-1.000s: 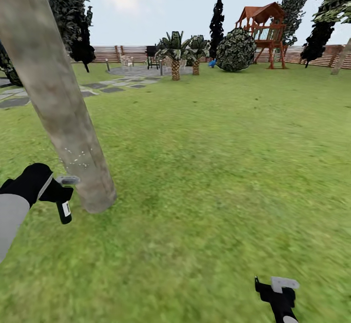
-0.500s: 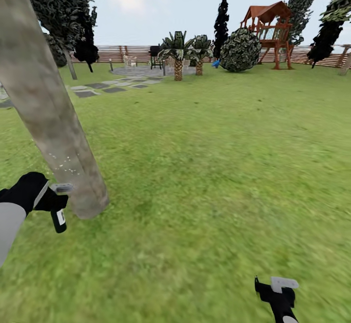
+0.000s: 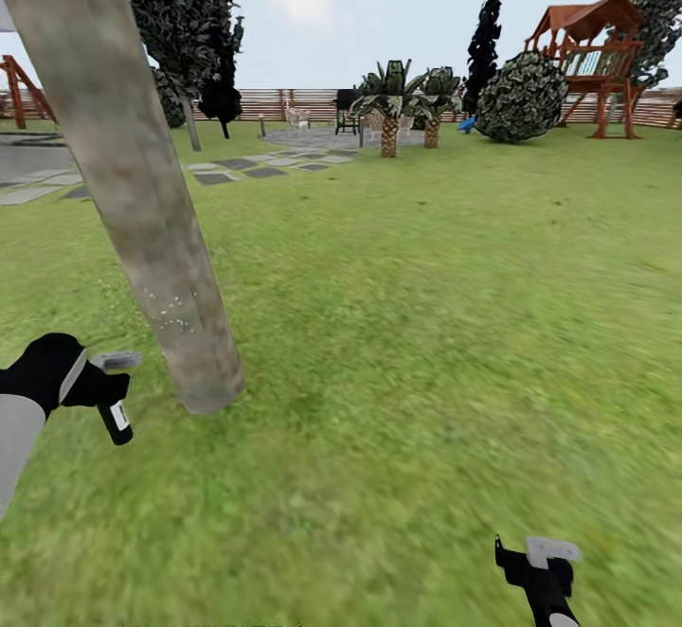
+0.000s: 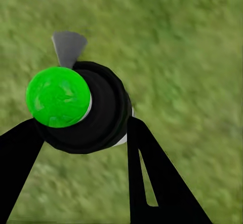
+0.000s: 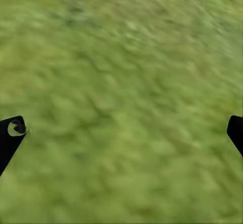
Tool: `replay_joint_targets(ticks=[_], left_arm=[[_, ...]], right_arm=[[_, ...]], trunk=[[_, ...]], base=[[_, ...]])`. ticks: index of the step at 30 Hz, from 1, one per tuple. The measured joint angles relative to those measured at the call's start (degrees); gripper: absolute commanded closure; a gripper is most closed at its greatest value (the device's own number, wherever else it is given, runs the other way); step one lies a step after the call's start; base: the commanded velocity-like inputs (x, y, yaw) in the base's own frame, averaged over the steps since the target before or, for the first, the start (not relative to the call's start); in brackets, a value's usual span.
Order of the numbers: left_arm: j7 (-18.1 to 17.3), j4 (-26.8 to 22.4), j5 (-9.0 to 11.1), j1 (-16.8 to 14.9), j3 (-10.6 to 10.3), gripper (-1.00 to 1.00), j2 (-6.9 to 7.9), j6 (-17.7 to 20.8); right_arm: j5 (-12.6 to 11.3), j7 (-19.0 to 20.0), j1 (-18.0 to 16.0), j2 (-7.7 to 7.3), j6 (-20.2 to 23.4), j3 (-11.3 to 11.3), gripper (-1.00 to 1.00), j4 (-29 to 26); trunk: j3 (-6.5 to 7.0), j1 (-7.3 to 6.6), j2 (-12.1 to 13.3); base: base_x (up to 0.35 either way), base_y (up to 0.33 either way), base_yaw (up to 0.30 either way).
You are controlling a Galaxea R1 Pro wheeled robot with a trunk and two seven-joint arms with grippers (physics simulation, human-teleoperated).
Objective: In the garden, pick up the pesticide atomizer on the floor and spray pesticide onto both trees until each tree trunk is fully covered.
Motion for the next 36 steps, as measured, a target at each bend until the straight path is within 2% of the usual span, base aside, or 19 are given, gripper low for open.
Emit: replay_joint_targets(ticks=[10, 25, 36], left_arm=[[-0.11, 0.19, -0.06, -0.03, 0.14, 1.00, -0.36, -0.03], [0.01, 0.41, -0.53, 1.27, -0.14, 1.00, -0.08, -0.08], [0.01, 0.24, -0.49, 1.29, -0.17, 1.00, -0.02, -0.09]], right_arm=[[0.01, 0.02, 0.00, -0.01, -0.03, -0.03, -1.00, 0.00], [0.01, 0.01, 0.00, -0.01, -0.03, 0.01, -1.00, 0.00], [0.01, 0.04, 0.00, -0.01, -0.02, 0.04, -1.00, 0.00]], trunk=[[0.00, -0.01, 0.00], [0.00, -0.02, 0.00], [0.00, 0.01, 0.00]], base=[[0.146, -0.207, 0.027], [0.188, -0.228, 0.000], [-0.034, -0.272, 0.000]])
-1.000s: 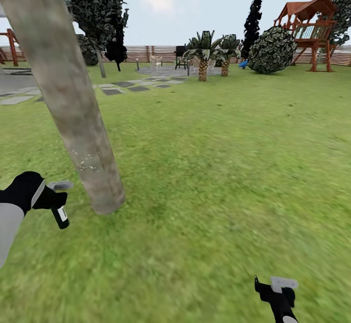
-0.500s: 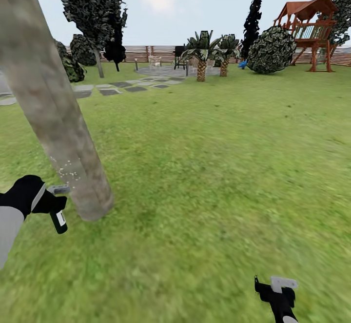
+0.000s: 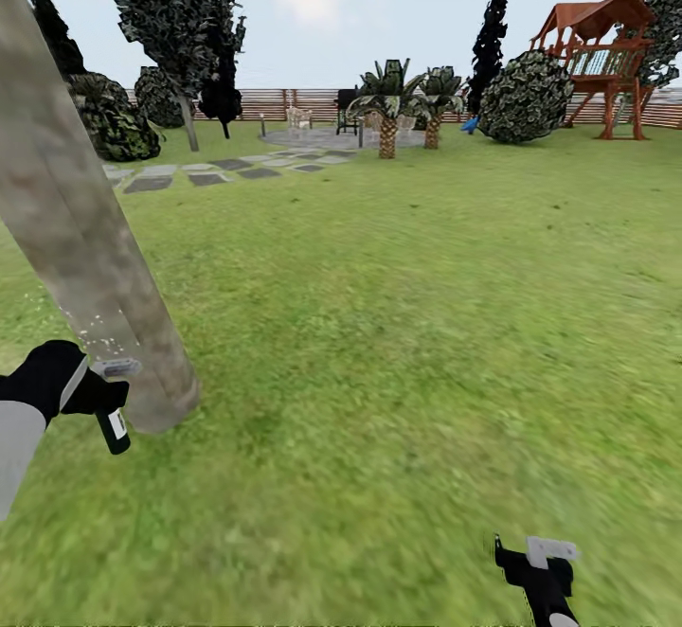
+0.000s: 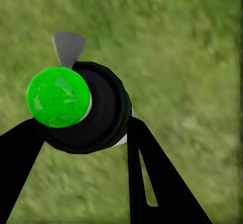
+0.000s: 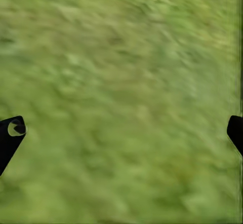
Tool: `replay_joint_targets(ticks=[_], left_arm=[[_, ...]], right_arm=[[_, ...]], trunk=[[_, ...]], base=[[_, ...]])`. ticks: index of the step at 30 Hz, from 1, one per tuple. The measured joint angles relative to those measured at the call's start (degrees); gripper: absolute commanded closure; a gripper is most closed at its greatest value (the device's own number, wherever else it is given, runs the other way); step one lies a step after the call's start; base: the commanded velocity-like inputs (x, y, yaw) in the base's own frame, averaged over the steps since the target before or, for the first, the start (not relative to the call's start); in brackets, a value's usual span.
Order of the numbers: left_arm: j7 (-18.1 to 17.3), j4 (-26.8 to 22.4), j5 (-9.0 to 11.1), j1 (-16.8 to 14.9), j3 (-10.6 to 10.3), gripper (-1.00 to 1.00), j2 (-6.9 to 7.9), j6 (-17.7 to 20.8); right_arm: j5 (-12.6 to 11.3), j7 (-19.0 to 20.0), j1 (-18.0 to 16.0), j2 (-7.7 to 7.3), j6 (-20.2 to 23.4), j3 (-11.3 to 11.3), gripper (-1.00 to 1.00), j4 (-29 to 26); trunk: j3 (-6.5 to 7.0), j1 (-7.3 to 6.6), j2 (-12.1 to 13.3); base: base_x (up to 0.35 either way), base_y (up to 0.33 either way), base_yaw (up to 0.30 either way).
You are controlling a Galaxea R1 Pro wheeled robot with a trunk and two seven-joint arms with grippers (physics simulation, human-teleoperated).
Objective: In the garden, pick up the pesticide atomizer on the floor and spray pesticide onto both trees until each tree trunk is fully covered.
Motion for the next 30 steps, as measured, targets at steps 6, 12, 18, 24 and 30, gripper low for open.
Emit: replay_joint_targets(ticks=[6, 12, 18, 24, 30], left_arm=[[0.05, 0.34, -0.17, 0.00, -0.08, 1.00, 0.23, 0.04], [-0.02, 0.06, 0.01, 1.79, -0.02, 1.00, 1.10, 0.02], [0.07, -0.25, 0.07, 2.03, -0.15, 1.00, 0.88, 0.02], [0.09, -0.26, 0.06, 2.01, -0.06, 1.00, 0.78, 0.00], [0.18, -0.26, -0.01, 2.01, -0.14, 1.00, 0.77, 0.00]], right_arm=[[0.00, 0.01, 0.00, 0.00, -0.04, 0.01, -1.00, 0.00], [0.00, -0.04, -0.02, 0.09, -0.02, 0.02, -1.00, 0.02], [0.00, -0.03, -0.02, 0.10, -0.01, 0.01, -1.00, 0.02], [0.00, -0.06, 0.00, 0.02, -0.02, -0.06, -1.00, 0.00], [0.00, -0.08, 0.00, 0.00, -0.01, -0.07, -1.00, 0.00]], trunk=[[0.00, -0.01, 0.00], [0.00, -0.02, 0.00], [0.00, -0.03, 0.00], [0.00, -0.03, 0.00], [0.00, -0.03, 0.00]], base=[[-0.021, -0.276, 0.032], [0.051, -0.275, 0.249], [0.143, -0.270, 0.275], [0.174, -0.247, 0.076], [0.181, -0.241, 0.001]])
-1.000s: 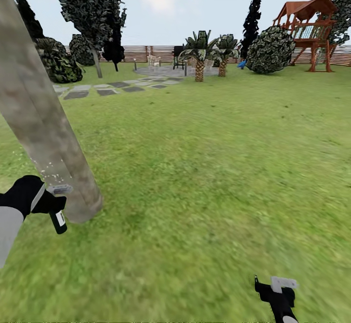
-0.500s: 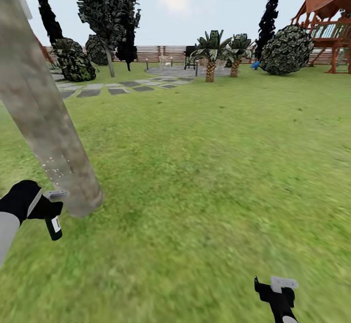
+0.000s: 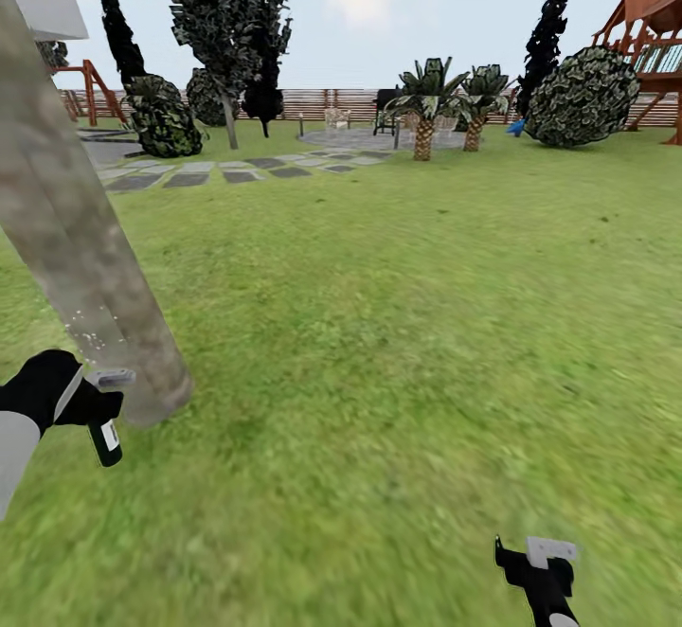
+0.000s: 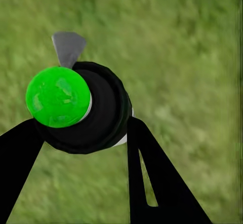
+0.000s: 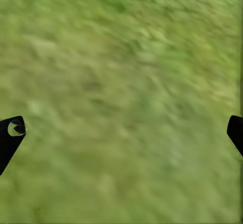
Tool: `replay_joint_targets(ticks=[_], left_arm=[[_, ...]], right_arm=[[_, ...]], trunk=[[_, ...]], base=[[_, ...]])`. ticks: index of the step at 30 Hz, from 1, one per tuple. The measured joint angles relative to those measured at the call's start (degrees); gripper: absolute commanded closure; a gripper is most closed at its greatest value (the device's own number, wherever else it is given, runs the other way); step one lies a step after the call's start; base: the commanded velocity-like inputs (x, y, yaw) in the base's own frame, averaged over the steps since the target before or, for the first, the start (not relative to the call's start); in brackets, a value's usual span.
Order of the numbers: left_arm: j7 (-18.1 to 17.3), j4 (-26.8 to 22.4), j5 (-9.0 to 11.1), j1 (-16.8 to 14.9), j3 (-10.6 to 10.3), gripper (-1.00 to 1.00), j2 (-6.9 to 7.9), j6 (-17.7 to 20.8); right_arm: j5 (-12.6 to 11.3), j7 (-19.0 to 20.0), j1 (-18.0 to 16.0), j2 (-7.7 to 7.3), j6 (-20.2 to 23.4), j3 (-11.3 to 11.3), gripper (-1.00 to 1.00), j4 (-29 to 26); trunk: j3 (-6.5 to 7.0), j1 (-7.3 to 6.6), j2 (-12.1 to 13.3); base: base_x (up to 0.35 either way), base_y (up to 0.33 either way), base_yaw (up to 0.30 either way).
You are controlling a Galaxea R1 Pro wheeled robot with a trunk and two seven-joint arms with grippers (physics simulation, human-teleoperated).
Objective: In the garden, pick up the pesticide atomizer on the floor and spray pesticide onto both trees until each tree trunk is fully covered.
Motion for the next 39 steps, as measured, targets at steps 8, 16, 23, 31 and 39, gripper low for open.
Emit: replay_joint_targets(ticks=[8, 16, 23, 31, 39], left_arm=[[1.92, -0.01, -0.12, 0.02, 0.08, 1.00, 0.15, 0.00], [2.79, 0.13, -0.01, 0.06, 0.10, 1.00, 0.32, 0.02], [2.79, 0.25, 0.04, 0.11, 0.07, 1.00, 0.26, 0.03], [2.80, 0.93, -0.01, 0.61, 0.17, 1.00, 0.08, 0.03], [2.83, 0.25, 0.07, 2.52, 0.29, 1.00, -0.03, 0.05]], right_arm=[[0.00, 0.01, -0.01, 0.01, -0.02, 0.05, -1.00, 0.01], [0.00, 0.02, -0.02, 0.01, 0.00, 0.06, -1.00, 0.02], [0.00, 0.02, -0.02, 0.01, 0.01, 0.06, -1.00, 0.02], [0.00, 0.08, -0.02, 0.01, -0.03, 0.06, -1.00, 0.02], [0.00, 0.10, 0.00, 0.09, 0.03, 0.08, -1.00, 0.00]], trunk=[[0.00, 0.00, 0.00], [0.00, 0.00, 0.00], [0.00, 0.00, 0.00], [0.00, 0.00, 0.00], [0.00, 0.02, 0.00]], base=[[0.181, -0.241, 0.061], [0.181, -0.241, 0.268], [0.199, -0.231, 0.277], [0.235, -0.199, 0.277], [0.168, -0.090, 0.191]])
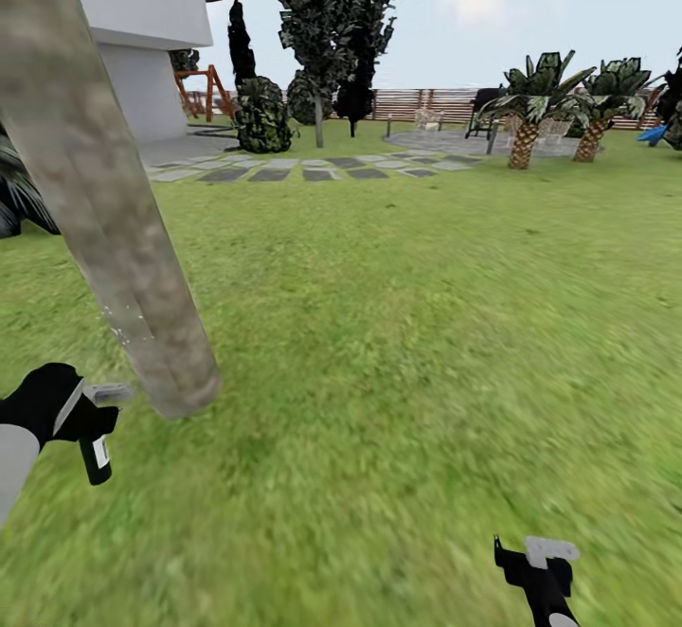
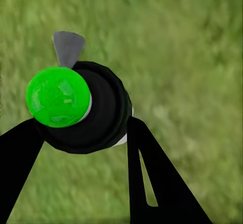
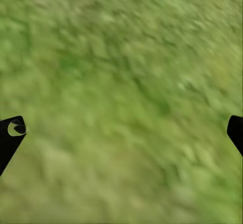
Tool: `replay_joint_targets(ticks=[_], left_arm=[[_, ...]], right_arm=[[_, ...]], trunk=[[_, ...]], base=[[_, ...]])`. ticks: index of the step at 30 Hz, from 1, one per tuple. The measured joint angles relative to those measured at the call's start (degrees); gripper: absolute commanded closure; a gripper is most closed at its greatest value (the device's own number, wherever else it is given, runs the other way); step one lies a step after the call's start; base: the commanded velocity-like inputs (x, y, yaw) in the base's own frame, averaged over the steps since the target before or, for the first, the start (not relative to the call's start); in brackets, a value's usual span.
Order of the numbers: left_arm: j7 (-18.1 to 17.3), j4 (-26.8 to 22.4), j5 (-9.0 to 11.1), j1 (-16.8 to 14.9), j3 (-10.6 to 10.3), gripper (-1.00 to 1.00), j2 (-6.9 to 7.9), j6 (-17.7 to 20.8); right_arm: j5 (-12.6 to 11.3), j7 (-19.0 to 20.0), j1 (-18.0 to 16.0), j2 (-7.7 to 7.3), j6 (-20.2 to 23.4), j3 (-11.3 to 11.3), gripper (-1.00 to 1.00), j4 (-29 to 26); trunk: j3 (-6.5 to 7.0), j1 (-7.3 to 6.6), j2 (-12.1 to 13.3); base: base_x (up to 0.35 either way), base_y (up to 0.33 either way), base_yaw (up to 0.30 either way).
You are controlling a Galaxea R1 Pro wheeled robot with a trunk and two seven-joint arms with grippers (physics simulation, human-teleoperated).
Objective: In the garden, pick up the pesticide atomizer on the floor and spray pesticide onto both trees until each tree trunk is fully covered.
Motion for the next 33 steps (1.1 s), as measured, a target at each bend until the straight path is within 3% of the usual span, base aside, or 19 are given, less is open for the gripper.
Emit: replay_joint_targets(ticks=[3, 7, 11, 13, 22, 23, 33], left_arm=[[-0.05, 0.68, 0.00, 0.89, -0.03, 1.00, -0.03, 0.16], [-0.29, 0.08, 1.10, 6.20, 0.46, 1.00, -0.41, -1.68], [-0.30, -0.13, 3.64, 9.70, 0.65, 1.00, -3.56, -15.25], [-0.45, -1.01, 3.56, 10.17, 0.71, 1.00, -3.86, -17.37], [-0.89, -1.90, 3.77, 10.47, 0.85, 1.00, -3.96, -18.23], [-2.71, -1.98, 6.79, 10.48, 0.91, 1.00, -3.92, -17.72], [-3.43, -3.52, 7.12, 10.56, 0.63, 1.00, -3.74, -17.10]], right_arm=[[0.04, 0.00, 0.00, 0.00, -0.01, 0.00, -1.00, 0.00], [0.08, 0.00, 0.00, 0.00, -0.02, 0.00, -1.00, -0.01], [0.09, 0.00, 0.00, 0.00, -0.03, 0.00, -1.00, -0.01], [0.07, 0.00, 0.00, 0.00, -0.03, 0.00, -1.00, -0.01], [0.05, 0.00, 0.00, 0.00, -0.02, 0.00, -1.00, -0.01], [0.08, 0.00, 0.00, 0.00, -0.05, 0.00, -1.00, -0.01], [0.09, -0.02, 0.00, 0.00, -0.06, 0.00, -1.00, 0.00]], trunk=[[-0.01, 0.01, 0.00], [0.00, 0.01, 0.00], [0.00, 0.01, 0.00], [0.00, 0.00, 0.00], [0.00, 0.00, 0.00], [0.00, 0.00, 0.00], [0.00, -0.01, 0.00]], base=[[0.008, -0.004, 0.011], [0.001, 0.000, 0.001], [0.000, 0.000, 0.000], [0.000, 0.000, 0.000], [0.000, 0.000, 0.000], [0.056, -0.049, 0.000], [0.138, -0.200, 0.000]])
